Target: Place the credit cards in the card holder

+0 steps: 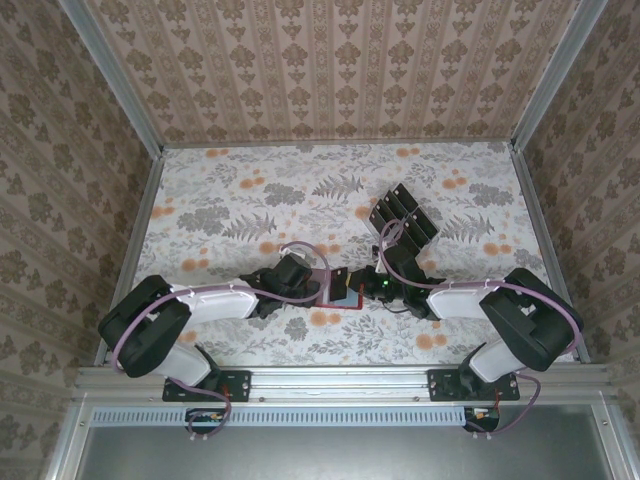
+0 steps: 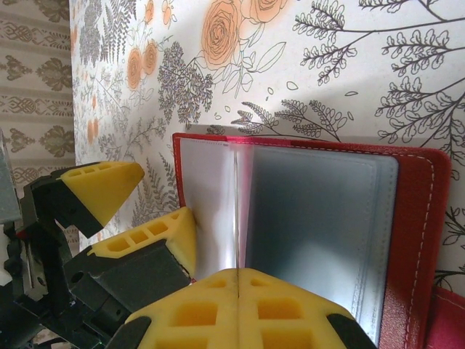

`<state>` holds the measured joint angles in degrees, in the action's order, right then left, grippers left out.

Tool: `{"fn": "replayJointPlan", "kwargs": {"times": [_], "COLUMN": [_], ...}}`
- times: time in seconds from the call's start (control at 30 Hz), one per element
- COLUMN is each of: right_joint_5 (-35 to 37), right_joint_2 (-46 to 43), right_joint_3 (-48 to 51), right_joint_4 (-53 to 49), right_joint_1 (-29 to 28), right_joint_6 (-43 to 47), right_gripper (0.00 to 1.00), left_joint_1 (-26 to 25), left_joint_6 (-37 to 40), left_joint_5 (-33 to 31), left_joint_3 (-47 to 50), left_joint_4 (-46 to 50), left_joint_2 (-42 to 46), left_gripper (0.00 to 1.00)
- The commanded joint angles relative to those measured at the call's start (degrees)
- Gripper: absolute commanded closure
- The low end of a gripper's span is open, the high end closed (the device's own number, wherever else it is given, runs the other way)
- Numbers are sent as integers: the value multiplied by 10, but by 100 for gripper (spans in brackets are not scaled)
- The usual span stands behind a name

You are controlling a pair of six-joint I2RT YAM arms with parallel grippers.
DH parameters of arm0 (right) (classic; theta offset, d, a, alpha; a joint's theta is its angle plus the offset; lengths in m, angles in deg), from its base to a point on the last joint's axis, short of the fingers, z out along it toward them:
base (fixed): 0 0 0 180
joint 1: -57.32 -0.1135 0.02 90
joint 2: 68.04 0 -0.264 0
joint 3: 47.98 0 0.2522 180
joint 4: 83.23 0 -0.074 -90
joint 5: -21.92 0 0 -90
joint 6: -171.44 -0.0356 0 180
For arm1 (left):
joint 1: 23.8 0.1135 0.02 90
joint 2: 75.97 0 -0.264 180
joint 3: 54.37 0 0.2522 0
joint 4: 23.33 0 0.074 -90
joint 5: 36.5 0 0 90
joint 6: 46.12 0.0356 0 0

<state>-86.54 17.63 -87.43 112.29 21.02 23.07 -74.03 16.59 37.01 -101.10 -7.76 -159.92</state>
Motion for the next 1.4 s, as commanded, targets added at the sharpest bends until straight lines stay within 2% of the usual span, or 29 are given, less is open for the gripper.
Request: {"fn": "replayJointPlan", "kwargs": {"times": [0.0, 1.0, 1.37], "right_joint_5": [1, 19, 28], "right_joint_2": [-3, 71, 55], "right_joint_3": [4, 5, 17], "right_joint_4": [3, 62, 55], "right_joint_1": [-7, -16, -16], "right_joint_6": [-3, -27, -34], "right_gripper": [100, 100, 100], "left_joint_1": [-3, -3, -4], "left_joint_6": [-4, -4, -3], "left_joint_5": [-4, -4, -4], "left_joint_3": [15, 17, 17], "left_joint_4": [31, 31, 30], "left_joint_2": [-16, -16, -16], "left_gripper": [0, 0, 0]}}
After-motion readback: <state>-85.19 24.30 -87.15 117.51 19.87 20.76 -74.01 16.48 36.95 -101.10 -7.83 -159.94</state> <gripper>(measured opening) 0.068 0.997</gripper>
